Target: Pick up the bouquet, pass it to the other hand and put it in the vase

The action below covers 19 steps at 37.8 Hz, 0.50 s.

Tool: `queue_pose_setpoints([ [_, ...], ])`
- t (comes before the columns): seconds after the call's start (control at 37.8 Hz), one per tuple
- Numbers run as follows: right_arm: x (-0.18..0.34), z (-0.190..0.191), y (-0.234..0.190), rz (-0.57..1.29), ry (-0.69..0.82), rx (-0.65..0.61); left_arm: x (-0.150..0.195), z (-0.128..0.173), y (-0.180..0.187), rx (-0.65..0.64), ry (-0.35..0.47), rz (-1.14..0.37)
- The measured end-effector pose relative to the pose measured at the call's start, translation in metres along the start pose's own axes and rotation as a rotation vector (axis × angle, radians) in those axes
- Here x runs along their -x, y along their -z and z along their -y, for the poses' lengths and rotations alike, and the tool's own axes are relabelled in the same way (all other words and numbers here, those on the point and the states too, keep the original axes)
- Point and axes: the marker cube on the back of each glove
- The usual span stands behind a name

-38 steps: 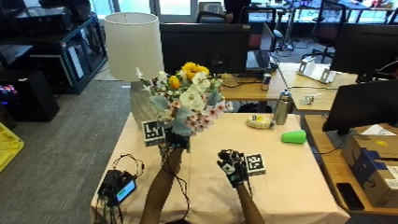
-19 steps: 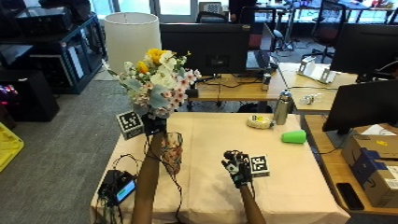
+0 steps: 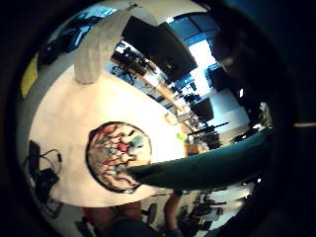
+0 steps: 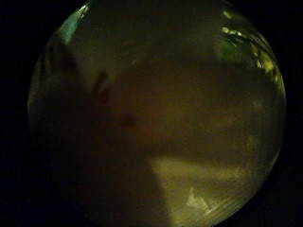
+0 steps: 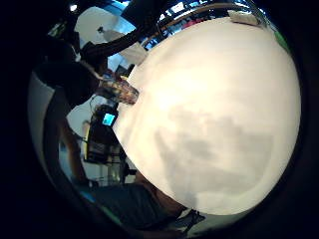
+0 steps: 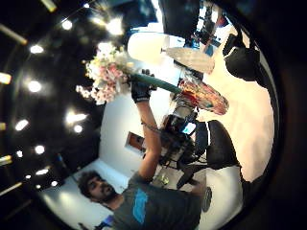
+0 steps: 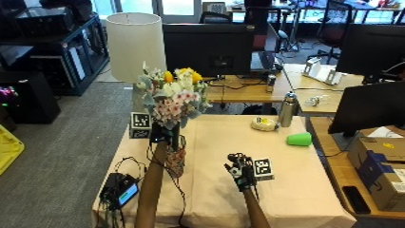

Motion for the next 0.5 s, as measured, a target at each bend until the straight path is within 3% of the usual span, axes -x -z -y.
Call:
queue_pose_setpoints([
  [0.03,0.0,0.001,0.001,0.006,0.02,-0.001,0.012,-0.004,-0.003,0.016,0.107,0.013],
  [0.05,-0.002,0.002,0.001,0.008,0.054,-0.004,0.021,-0.008,-0.005,0.029,0.163,0.034],
  [0.11,-0.006,0.005,0.003,0.003,0.119,-0.011,0.035,-0.015,-0.009,0.045,0.204,0.088],
  [0.24,-0.003,0.002,0.005,0.002,0.1,-0.012,0.06,-0.033,-0.012,0.06,0.275,0.27],
  [0.34,-0.001,-0.001,0.005,-0.014,0.016,-0.015,0.079,-0.051,-0.007,0.197,0.357,0.431],
  [0.42,0.002,-0.001,0.004,-0.02,-0.018,-0.013,0.092,-0.06,-0.004,0.276,0.365,0.457],
  [0.5,-0.003,0.002,0.001,-0.033,0.021,-0.007,0.1,-0.065,0.001,0.23,0.308,0.361],
])
